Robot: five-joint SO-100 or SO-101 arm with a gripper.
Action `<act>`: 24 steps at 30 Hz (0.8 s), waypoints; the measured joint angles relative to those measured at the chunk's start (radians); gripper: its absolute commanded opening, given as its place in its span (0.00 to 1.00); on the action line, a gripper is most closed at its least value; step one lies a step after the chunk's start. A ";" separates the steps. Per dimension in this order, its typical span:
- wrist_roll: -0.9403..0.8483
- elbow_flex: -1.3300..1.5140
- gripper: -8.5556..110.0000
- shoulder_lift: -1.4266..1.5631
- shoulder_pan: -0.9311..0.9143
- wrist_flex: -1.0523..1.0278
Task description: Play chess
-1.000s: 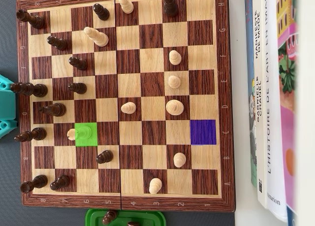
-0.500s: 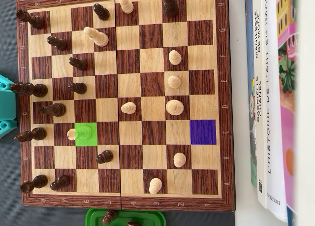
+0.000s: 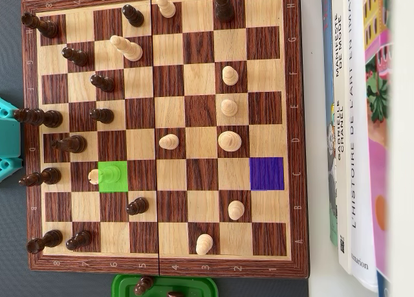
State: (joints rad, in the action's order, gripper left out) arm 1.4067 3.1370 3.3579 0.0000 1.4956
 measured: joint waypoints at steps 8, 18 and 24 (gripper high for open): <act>0.000 0.000 0.20 0.002 0.003 0.183; 0.000 0.000 0.20 0.002 0.005 0.305; 0.000 0.000 0.20 0.002 0.005 0.305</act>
